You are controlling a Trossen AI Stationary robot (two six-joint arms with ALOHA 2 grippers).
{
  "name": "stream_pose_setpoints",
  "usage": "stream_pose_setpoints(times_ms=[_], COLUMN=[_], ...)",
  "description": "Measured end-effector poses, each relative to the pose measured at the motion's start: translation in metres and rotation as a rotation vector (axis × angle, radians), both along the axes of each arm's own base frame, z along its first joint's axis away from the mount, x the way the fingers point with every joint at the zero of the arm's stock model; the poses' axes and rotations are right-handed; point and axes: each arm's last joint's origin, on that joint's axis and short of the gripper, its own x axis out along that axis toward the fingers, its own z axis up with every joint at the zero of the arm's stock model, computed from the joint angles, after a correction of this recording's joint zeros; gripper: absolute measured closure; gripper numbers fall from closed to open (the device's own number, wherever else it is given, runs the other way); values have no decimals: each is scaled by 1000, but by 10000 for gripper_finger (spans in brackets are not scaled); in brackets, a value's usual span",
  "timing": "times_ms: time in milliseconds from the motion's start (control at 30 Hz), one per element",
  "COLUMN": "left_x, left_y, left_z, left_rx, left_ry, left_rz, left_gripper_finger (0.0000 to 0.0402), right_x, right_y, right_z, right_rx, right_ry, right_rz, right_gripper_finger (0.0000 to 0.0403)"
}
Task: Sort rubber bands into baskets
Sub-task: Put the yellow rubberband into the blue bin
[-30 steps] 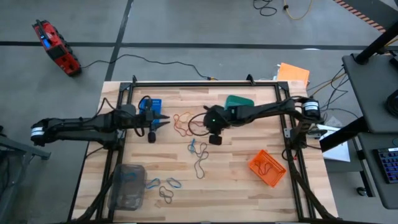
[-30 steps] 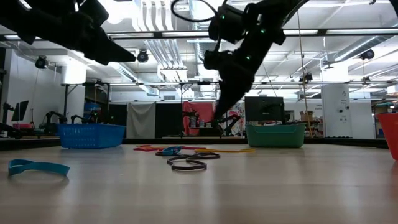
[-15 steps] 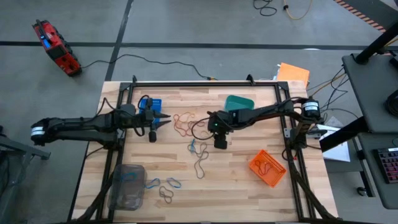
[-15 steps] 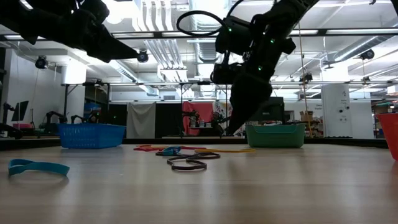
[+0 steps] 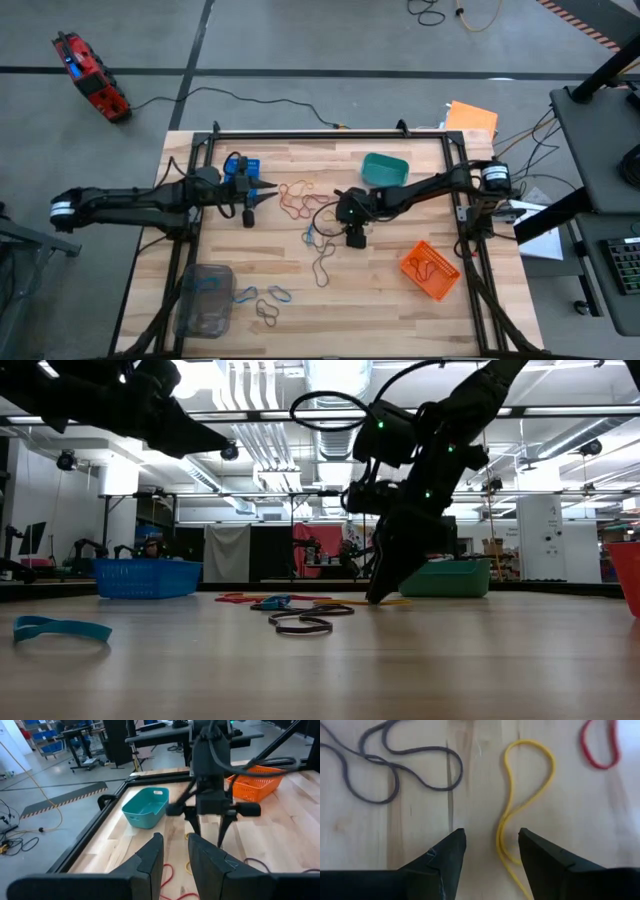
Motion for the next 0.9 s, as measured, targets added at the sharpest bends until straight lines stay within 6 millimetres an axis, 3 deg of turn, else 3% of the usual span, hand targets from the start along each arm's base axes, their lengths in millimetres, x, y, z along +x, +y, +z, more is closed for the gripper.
stream_pose_setpoints(times_ms=[233,400,667,900], left_x=[5,8,14,13], left_y=[1,1,3,7], left_z=[-1,-4,-4,-4], left_rx=[-2,-5,13,59], left_ry=[-7,6,-23,-12], left_rz=[0,0,14,150], left_gripper_finger=[326,326,326,326], right_x=[4,4,4,5], right_y=[-1,-1,-3,-2], right_z=[-19,-29,-27,-12], right_rx=[-1,-12,-59,-79], right_ry=[42,70,58,2], right_rz=[-15,-40,-31,0], right_gripper_finger=[239,279,385,390])
